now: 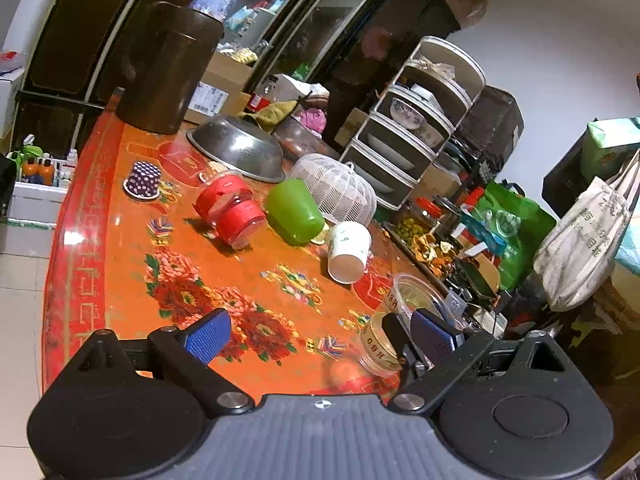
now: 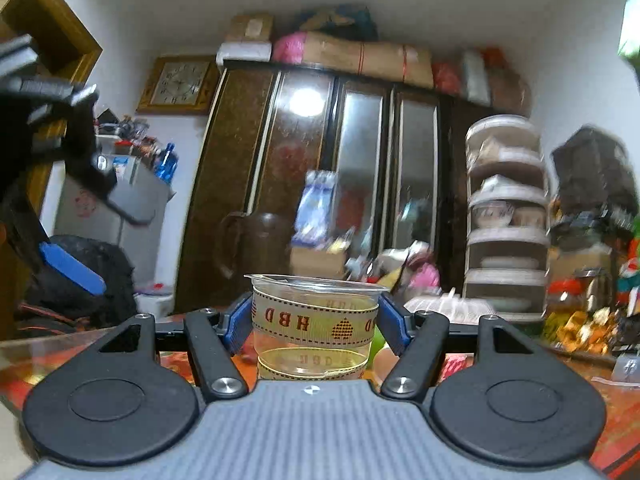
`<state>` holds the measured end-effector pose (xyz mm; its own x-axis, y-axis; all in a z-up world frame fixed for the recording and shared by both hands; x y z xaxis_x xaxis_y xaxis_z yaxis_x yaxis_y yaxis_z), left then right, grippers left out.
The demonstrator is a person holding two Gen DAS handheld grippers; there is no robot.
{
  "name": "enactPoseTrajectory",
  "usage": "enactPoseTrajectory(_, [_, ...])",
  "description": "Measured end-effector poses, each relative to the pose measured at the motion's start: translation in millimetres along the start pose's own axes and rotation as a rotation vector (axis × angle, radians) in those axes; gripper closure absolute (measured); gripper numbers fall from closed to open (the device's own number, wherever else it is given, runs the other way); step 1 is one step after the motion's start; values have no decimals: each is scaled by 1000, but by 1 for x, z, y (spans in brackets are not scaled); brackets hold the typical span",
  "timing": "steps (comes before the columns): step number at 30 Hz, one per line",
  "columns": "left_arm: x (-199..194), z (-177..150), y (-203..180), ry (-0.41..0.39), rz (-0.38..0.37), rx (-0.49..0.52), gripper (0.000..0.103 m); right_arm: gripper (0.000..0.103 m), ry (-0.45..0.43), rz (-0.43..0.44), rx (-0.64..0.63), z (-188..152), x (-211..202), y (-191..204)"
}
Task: Flip cup upright
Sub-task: 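Open the left tool and pull it away while the right tool holds the cup, then lower the cup upright onto the tablecloth with the right tool and open it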
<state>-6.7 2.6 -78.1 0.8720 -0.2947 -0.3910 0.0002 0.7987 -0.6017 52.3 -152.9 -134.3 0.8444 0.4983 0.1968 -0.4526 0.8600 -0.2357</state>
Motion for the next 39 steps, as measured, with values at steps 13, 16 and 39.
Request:
enactPoseTrajectory(13, [2, -6, 22, 7, 16, -62, 5, 36, 96, 3, 61, -23, 19, 7])
enactPoseTrajectory(16, [1, -6, 25, 6, 21, -63, 5, 31, 120, 11, 65, -29, 21, 9])
enactPoseTrajectory(39, [-12, -5, -39, 49, 186, 294, 3, 1, 610, 100, 244, 65, -40, -41])
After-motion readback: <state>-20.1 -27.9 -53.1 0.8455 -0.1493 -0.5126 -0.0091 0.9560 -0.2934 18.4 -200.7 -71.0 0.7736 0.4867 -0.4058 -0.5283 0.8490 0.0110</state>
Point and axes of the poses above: each gripper's, at about its wrist camera, not at the fingertips, and x roughly the way its jaws point, y to its left, z to its top, the point moved 10 cm from there along x, roughly the way its jaws point, and after that the axes turned 6 degrees about -x, right-handed, at the moved point
